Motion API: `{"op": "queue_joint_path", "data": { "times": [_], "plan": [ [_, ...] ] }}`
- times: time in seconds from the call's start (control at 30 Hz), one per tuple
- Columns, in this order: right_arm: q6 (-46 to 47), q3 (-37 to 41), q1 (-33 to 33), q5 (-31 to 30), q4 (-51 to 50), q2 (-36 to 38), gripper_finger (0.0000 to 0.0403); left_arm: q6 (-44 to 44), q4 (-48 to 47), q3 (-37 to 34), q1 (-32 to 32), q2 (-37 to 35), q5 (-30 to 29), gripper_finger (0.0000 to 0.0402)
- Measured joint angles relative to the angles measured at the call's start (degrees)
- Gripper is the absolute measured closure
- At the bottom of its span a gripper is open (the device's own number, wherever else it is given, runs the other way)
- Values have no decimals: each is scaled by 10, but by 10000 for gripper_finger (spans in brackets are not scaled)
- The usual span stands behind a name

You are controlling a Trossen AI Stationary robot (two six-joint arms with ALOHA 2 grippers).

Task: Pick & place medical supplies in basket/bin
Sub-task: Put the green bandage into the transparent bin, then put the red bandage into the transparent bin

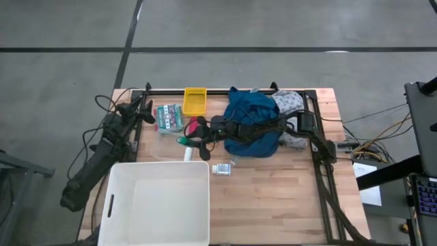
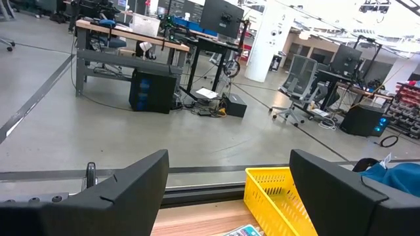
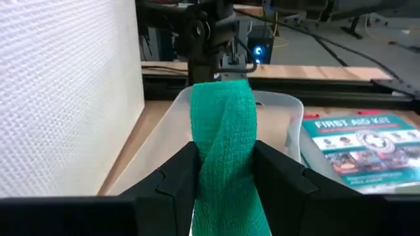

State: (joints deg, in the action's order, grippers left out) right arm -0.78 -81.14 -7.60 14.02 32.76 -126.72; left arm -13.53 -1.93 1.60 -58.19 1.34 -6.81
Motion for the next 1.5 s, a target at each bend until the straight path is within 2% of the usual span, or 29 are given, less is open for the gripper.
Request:
{"op": "queue_joint_path", "data": {
  "times": [0.27, 0.7, 1.17, 1.5],
  "plan": [
    [7, 0, -1, 0, 0, 0, 263, 0, 0, 0, 0, 0, 0, 80],
    [34, 2, -11, 0, -25, 0, 206, 0, 0, 0, 0, 0, 0, 80],
    [31, 2, -12, 2, -21, 4, 204, 0, 0, 0, 0, 0, 0, 80],
    [34, 3, -28, 58, -21, 40, 209, 0, 0, 0, 0, 0, 0, 80]
  ]
}}
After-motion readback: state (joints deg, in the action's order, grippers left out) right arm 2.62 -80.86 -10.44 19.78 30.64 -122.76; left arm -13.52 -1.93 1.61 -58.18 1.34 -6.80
